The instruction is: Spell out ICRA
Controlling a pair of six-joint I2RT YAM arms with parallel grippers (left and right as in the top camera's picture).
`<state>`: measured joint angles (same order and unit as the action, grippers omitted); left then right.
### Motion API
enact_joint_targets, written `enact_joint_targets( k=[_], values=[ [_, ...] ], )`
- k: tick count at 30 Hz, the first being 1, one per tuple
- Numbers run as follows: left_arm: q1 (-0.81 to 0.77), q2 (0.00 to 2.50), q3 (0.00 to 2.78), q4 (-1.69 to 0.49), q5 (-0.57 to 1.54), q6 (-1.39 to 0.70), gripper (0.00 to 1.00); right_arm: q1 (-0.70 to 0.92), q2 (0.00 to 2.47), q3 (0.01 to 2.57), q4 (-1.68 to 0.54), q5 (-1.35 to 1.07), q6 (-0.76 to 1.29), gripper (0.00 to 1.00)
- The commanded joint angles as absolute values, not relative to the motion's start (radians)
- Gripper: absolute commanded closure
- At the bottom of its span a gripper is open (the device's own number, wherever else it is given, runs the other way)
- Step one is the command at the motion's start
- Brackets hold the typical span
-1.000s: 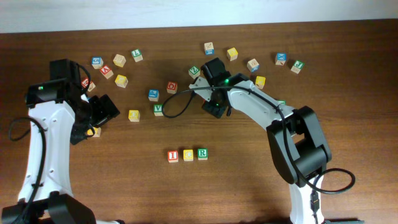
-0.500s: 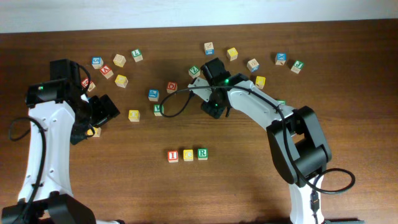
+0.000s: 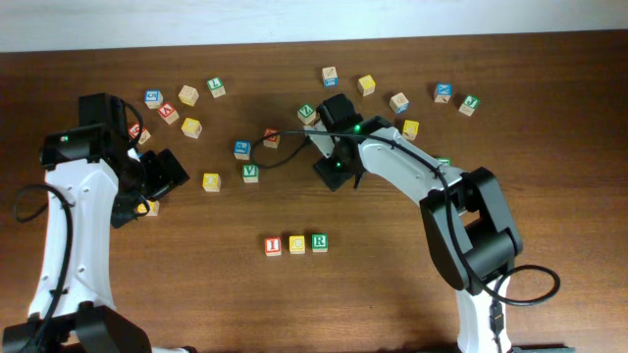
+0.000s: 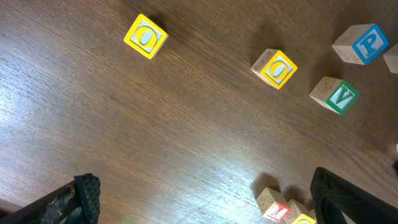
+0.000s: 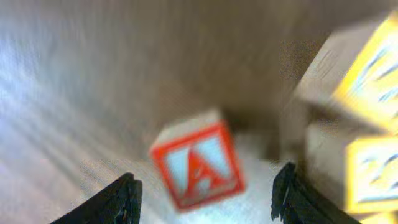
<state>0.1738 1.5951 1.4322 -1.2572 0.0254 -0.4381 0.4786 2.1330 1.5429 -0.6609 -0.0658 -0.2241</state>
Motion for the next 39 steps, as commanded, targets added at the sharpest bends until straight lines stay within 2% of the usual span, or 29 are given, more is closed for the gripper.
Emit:
enact_joint_targets(
  k=[1, 2, 4, 8, 11, 20, 24, 34, 39],
  values=[
    [0.179, 1.591, 1.434, -1.258, 0.022, -0.447, 0.01, 0.485, 2.143, 1.557, -0.612, -0.046, -0.258, 0.45],
    [0.179, 1.591, 1.434, -1.258, 0.022, -0.447, 0.01, 0.485, 2.146, 1.556, -0.607, -0.047, -0.271, 0.52],
    [0.179, 1.591, 1.434, -1.258, 0.022, -0.447, 0.01, 0.485, 2.159, 1.548, -0.613, -0.085, -0.342, 0.52],
    [0.179, 1.591, 1.434, -1.258, 0.022, -0.447, 0.01, 0.485, 2.168, 1.548, -0.612, -0.085, -0.344, 0.52],
    [0.179, 1.591, 1.434, -1.258, 0.022, -0.447, 0.01, 0.485, 2.168, 1.548, -0.613, -0.071, -0.342, 0.59],
    [0.179, 1.591, 1.434, -1.258, 0.022, -0.447, 0.01, 0.485, 2.142, 1.557, -0.61, -0.029, -0.221, 0.74],
    [0.179, 1.591, 1.434, -1.258, 0.022, -0.447, 0.01, 0.485, 2.081, 1.559, -0.624, -0.006, -0.113, 0.73],
    [0.179, 1.591, 1.434, -1.258, 0.022, -0.447, 0.01, 0.485, 1.853, 1.56, -0.889, 0.03, 0.063, 0.76],
    [0.179, 1.591, 1.434, -1.258, 0.022, -0.447, 0.01, 0.485, 1.626, 1.56, -1.148, 0.035, 0.179, 0.76]
  ],
)
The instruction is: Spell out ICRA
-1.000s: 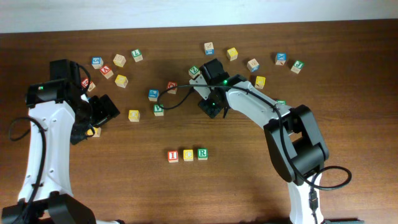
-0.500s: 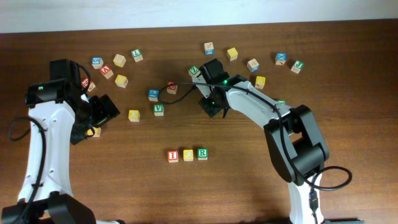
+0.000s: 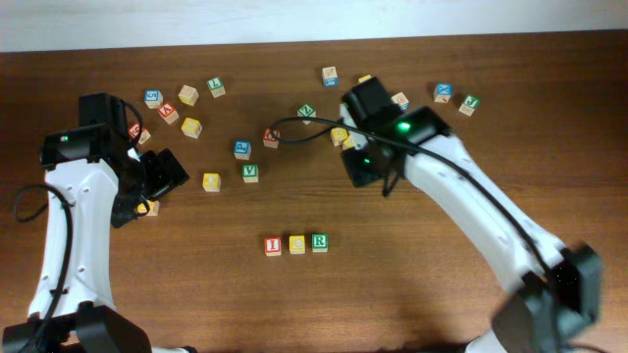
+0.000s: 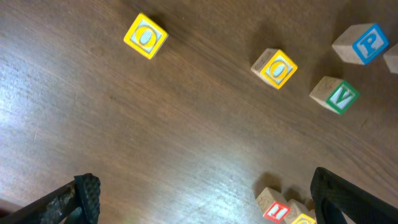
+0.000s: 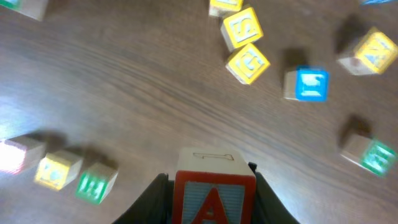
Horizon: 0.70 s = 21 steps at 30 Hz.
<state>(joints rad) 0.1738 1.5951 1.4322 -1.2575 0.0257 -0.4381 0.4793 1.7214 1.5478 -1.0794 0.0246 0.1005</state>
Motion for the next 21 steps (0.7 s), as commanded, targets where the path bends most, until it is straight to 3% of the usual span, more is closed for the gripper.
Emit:
enact_joint_targets(
  k=[1, 5, 10, 13, 21],
  values=[
    [0.179, 1.591, 1.434, -1.258, 0.022, -0.447, 0.01, 0.485, 1.589, 1.56, -1.203, 0.035, 0.208, 0.76],
    [0.179, 1.591, 1.434, -1.258, 0.022, -0.447, 0.01, 0.519, 1.522, 1.481, -1.265, 0.039, 0.325, 0.79],
    [0.179, 1.591, 1.434, -1.258, 0.022, -0.447, 0.01, 0.603, 1.528, 1.137, -0.923, 0.057, 0.555, 0.78],
    [0.179, 1.591, 1.434, -1.258, 0.022, -0.447, 0.01, 0.643, 1.532, 0.997, -0.691, 0.059, 0.567, 0.78],
    [0.179, 1.591, 1.434, -1.258, 0.022, -0.447, 0.01, 0.709, 1.713, 0.955, -0.619, 0.065, 0.646, 0.78]
  ],
)
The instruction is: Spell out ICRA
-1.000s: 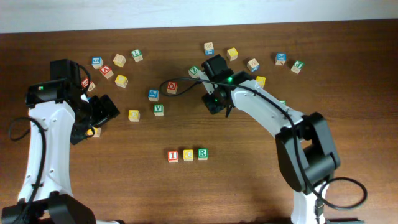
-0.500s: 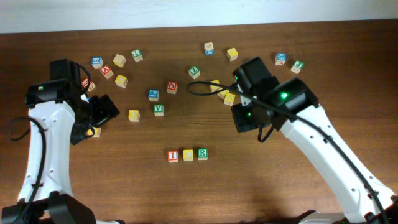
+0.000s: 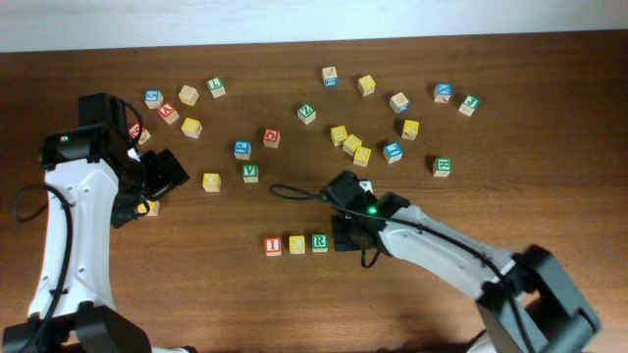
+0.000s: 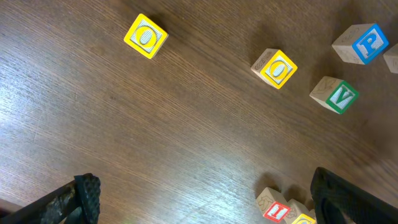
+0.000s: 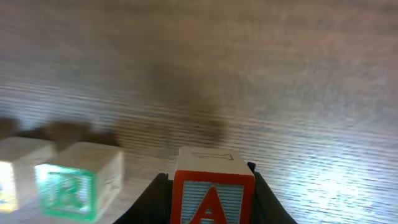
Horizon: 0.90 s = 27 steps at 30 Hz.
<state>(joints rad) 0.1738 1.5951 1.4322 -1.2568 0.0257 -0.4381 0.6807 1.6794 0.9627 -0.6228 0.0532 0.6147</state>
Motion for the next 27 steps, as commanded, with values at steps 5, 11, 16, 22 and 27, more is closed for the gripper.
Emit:
enact_joint_targets(
  k=[5, 11, 16, 22, 27],
  values=[
    [0.179, 1.591, 1.434, -1.258, 0.022, -0.447, 0.01, 0.768, 1.717, 0.955, -0.62, 0.085, 0.694, 0.77],
    [0.179, 1.591, 1.434, -1.258, 0.022, -0.447, 0.01, 0.767, 1.717, 0.955, -0.587, 0.118, 0.693, 0.74],
    [0.179, 1.591, 1.434, -1.258, 0.022, -0.447, 0.01, 0.768, 1.719, 0.955, -0.574, 0.118, 0.693, 0.74],
    [0.179, 1.591, 1.434, -1.258, 0.022, -0.447, 0.01, 0.767, 1.725, 0.955, -0.594, 0.118, 0.693, 0.73],
    [0.179, 1.591, 1.434, -1.258, 0.022, -0.447, 0.01, 0.767, 1.725, 0.955, -0.594, 0.118, 0.693, 0.65]
  ],
)
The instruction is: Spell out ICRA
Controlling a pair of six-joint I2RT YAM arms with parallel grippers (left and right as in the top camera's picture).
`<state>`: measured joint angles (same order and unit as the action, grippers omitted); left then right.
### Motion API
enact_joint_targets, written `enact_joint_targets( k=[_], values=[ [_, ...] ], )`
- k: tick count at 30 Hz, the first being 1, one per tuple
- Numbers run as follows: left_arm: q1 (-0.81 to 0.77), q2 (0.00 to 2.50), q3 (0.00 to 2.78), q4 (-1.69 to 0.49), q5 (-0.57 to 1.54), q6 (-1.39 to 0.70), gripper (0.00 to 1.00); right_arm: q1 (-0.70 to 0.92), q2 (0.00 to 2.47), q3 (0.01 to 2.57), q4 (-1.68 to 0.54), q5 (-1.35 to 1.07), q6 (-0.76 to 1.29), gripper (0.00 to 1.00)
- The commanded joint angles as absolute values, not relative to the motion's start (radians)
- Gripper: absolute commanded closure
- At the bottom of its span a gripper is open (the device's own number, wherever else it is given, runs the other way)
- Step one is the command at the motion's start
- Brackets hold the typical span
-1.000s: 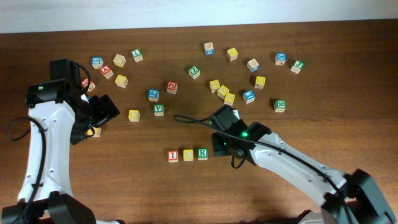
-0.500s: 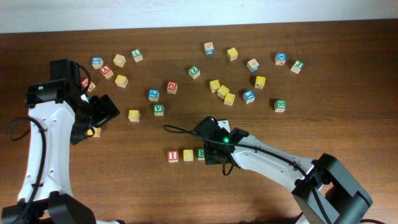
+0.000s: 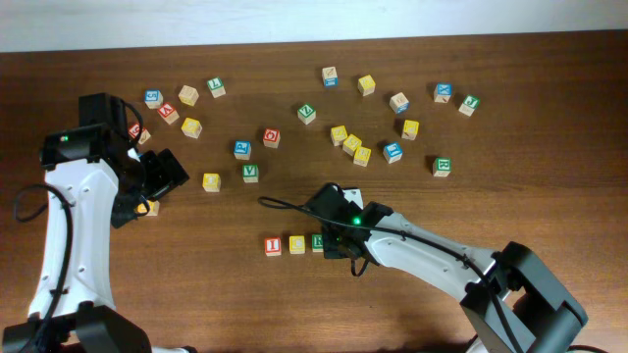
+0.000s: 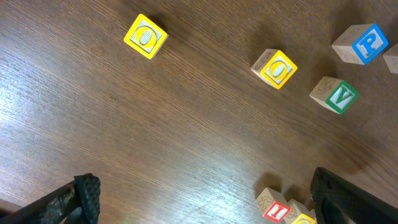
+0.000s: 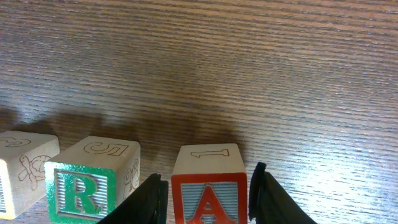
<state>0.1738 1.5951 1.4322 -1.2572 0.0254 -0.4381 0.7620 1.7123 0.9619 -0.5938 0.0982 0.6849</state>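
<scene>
In the right wrist view the red A block (image 5: 210, 163) stands on the table just right of the green R block (image 5: 81, 186), with a narrow gap between them. My right gripper (image 5: 208, 190) is open around the A block, each finger a little apart from its sides. In the overhead view the red I block (image 3: 273, 245) and yellow C block (image 3: 296, 244) lie in a row. The R block (image 3: 317, 240) is half covered by the right gripper (image 3: 340, 238), which hides the A block. My left gripper (image 3: 157, 181) hangs open at the left, holding nothing.
Loose letter blocks are scattered across the back of the table: a green V (image 3: 250, 173), a yellow O (image 3: 211, 181), a blue P (image 3: 241, 149) and a yellow cluster (image 3: 351, 145). The left wrist view shows yellow O blocks (image 4: 145, 36) and the I block (image 4: 273, 206).
The right gripper was shut on the A block just right of the R. Now its fingers stand apart from the block, which rests on the table beside the R. The left arm has not moved.
My right gripper was open around the A block among the loose blocks at the back. Then it was shut on it, held above the table. Then it held it low beside the R. Now the block stands there, let go.
</scene>
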Motion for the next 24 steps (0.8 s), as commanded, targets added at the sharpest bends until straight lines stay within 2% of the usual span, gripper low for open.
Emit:
enact_joint_targets(
  k=[1, 3, 5, 12, 13, 15, 16, 24],
  values=[
    [0.179, 1.591, 1.434, -1.258, 0.022, -0.447, 0.01, 0.768, 1.725, 0.955, -0.594, 0.118, 0.693, 0.65],
    [0.179, 1.591, 1.434, -1.258, 0.022, -0.447, 0.01, 0.768, 1.725, 0.955, -0.593, 0.118, 0.693, 0.65],
    [0.179, 1.591, 1.434, -1.258, 0.022, -0.447, 0.01, 0.768, 1.725, 0.955, -0.593, 0.117, 0.694, 0.71],
    [0.179, 1.591, 1.434, -1.258, 0.022, -0.447, 0.01, 0.768, 1.725, 0.955, -0.586, 0.117, 0.742, 0.75],
    [0.179, 1.591, 1.434, -1.258, 0.022, -0.447, 0.01, 0.768, 1.725, 0.955, -0.586, 0.117, 0.741, 0.74],
    [0.179, 1.591, 1.434, -1.258, 0.022, -0.447, 0.01, 0.767, 1.725, 0.955, -0.586, 0.118, 0.741, 0.63],
    [0.179, 1.591, 1.434, -1.258, 0.022, -0.447, 0.01, 0.767, 1.725, 0.955, -0.586, 0.118, 0.737, 0.61],
    [0.179, 1.591, 1.434, -1.258, 0.022, -0.447, 0.01, 0.765, 1.723, 1.005, -0.603, 0.148, 0.711, 0.6]
  ],
)
